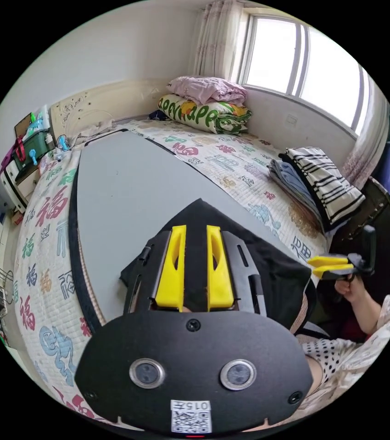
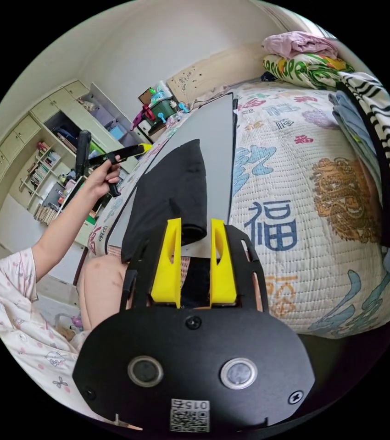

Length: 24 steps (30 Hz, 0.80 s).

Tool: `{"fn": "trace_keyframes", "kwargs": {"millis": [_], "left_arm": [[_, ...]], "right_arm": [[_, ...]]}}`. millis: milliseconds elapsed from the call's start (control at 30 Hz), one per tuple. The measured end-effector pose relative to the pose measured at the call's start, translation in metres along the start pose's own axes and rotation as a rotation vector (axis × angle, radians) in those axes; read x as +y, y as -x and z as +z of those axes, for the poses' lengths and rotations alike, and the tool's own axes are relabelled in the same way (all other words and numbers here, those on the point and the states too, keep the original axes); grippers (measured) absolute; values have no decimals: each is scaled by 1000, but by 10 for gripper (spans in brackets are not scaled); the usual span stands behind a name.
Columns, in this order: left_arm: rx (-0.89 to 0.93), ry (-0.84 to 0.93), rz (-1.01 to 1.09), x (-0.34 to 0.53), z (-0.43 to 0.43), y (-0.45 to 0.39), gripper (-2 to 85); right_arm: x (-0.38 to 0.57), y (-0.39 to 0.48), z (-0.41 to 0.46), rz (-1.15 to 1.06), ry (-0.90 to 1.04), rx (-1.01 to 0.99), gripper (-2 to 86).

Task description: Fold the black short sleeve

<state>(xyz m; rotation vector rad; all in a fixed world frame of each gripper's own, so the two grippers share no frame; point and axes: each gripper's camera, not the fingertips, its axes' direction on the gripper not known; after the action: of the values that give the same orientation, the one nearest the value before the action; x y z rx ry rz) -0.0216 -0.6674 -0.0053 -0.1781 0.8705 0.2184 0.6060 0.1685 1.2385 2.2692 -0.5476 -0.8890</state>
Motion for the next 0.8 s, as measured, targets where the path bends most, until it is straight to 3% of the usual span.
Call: {"fn": "trace_keyframes", "kwargs": {"millis": [333,500,600,800], "left_arm": [[43,118,-136,-101,156,-17,115],[90,212,-113,-99,209,-35,67],[104,167,-98,-85,214,-45,22],[58,130,-118,-64,227,-58,16]], "right_arm": [[-50,-65,-7,28,22,-132,72],[-60,-93,-18,32,13,-182,39],[-61,-104,-28,19,-1,-186,20],[-57,-115,-33,-14,10,-102,17]]}}
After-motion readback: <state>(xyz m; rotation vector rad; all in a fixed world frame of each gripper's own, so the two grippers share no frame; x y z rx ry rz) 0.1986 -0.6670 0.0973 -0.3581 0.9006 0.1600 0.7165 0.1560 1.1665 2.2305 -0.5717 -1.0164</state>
